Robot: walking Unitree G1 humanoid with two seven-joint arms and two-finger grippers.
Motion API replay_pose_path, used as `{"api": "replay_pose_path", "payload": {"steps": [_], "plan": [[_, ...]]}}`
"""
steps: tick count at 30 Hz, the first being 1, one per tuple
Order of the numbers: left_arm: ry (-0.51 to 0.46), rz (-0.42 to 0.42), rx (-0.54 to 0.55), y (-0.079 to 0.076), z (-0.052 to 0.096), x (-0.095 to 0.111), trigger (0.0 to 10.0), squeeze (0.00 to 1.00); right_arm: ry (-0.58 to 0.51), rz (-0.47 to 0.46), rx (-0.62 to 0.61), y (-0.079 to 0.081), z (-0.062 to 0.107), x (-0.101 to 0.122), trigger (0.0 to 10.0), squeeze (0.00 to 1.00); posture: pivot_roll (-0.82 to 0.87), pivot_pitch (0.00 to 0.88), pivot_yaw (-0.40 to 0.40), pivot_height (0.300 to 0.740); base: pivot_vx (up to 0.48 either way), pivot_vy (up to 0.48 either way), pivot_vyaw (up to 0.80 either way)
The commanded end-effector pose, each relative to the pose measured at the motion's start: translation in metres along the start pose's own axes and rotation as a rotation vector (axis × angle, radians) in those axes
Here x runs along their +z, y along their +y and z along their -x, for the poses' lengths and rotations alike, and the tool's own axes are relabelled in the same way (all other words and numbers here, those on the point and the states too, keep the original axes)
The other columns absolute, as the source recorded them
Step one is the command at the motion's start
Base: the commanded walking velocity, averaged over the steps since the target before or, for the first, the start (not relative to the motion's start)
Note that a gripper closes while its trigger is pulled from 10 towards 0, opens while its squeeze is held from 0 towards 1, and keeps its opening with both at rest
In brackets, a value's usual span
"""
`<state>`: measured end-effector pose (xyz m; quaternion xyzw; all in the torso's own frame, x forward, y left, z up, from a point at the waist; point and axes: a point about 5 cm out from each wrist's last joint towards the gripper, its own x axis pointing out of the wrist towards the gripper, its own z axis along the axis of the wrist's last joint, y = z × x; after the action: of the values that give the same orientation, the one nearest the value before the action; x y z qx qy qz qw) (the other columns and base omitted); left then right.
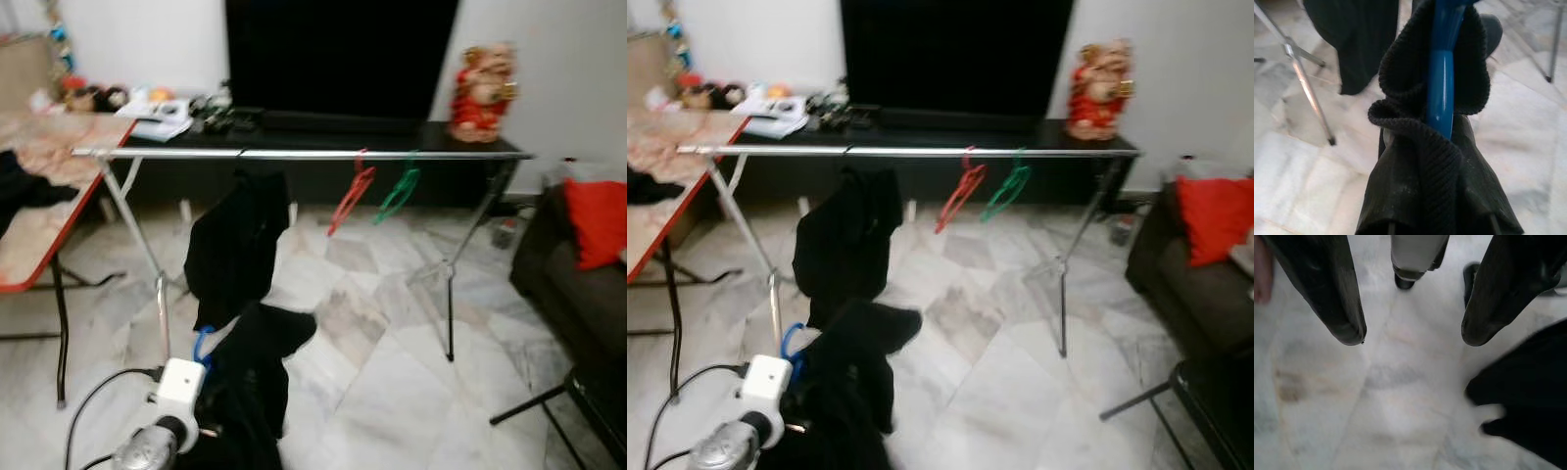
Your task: Hang hanger
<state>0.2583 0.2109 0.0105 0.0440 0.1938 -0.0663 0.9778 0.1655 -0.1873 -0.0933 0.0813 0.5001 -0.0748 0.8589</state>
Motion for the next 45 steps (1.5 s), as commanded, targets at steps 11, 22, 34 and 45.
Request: {"api": "replay_pose_path", "payload": {"steps": [11,22,34,45], "plan": [[-0.037,0.009,-0.024,-0.006,-0.007,0.011,10.0,0.00,0.013,-0.021,-0.031,-0.010,0.001,-0.005,10.0,0.00,0.15,0.000,-0.037,0.740,0.466,0.000,0.09],[-0.037,0.001,-0.046,-0.007,-0.009,0.013,10.0,0.00,0.012,-0.039,-0.046,-0.012,0.002,-0.005,10.0,0.00,0.15,0.000,-0.039,0.740,0.480,0.000,0.00],[-0.046,-0.009,-0.086,-0.011,-0.012,0.019,10.0,0.00,0.012,-0.043,-0.046,-0.011,0.001,-0.005,10.0,0.00,0.15,0.000,-0.037,0.740,0.480,0.000,-0.20],[-0.069,-0.052,-0.129,-0.014,-0.015,0.033,10.0,0.00,0.017,-0.037,-0.039,-0.011,0.001,-0.005,10.0,0.00,0.15,0.000,-0.036,0.740,0.323,0.000,0.00]]}}
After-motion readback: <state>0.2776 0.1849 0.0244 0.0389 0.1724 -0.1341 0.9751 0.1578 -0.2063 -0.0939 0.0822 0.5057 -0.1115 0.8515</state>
